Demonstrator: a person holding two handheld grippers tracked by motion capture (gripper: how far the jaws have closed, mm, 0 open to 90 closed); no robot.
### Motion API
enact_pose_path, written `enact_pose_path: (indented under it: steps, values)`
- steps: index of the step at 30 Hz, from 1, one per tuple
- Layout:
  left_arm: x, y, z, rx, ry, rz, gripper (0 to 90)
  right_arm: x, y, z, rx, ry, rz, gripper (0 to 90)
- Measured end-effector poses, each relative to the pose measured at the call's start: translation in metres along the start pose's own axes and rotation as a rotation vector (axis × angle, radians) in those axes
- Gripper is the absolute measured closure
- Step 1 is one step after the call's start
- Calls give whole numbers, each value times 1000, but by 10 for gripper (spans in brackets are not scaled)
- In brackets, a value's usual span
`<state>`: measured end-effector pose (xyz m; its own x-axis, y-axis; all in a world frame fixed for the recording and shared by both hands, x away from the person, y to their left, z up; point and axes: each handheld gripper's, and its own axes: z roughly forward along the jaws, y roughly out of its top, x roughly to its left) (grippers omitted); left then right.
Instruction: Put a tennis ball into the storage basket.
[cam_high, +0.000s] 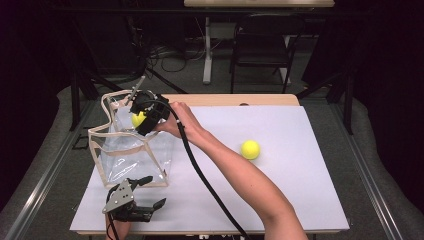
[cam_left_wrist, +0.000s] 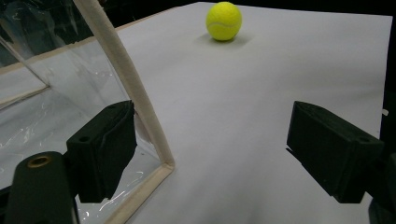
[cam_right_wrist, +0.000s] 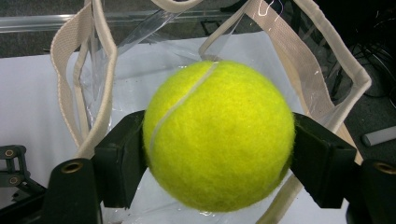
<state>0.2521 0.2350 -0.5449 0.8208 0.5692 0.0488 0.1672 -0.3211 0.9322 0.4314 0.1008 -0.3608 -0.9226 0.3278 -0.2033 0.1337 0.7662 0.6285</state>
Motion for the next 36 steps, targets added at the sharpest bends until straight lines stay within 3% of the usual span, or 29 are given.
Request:
enact_pose_path:
  steps: [8,10,27,36]
  values:
    - [0,0,0,0,0,0,158,0,-1,2,8,5,8,243]
    - [0,0,0,0,0,0,158,0,-1,0,-10,0,16,224]
    - [0,0,0,4,0,1,158,-18,-20,-40,-148,22,109,29]
    - [0,0,0,5,-1,1,158,-22,-42,-54,-164,26,131,0]
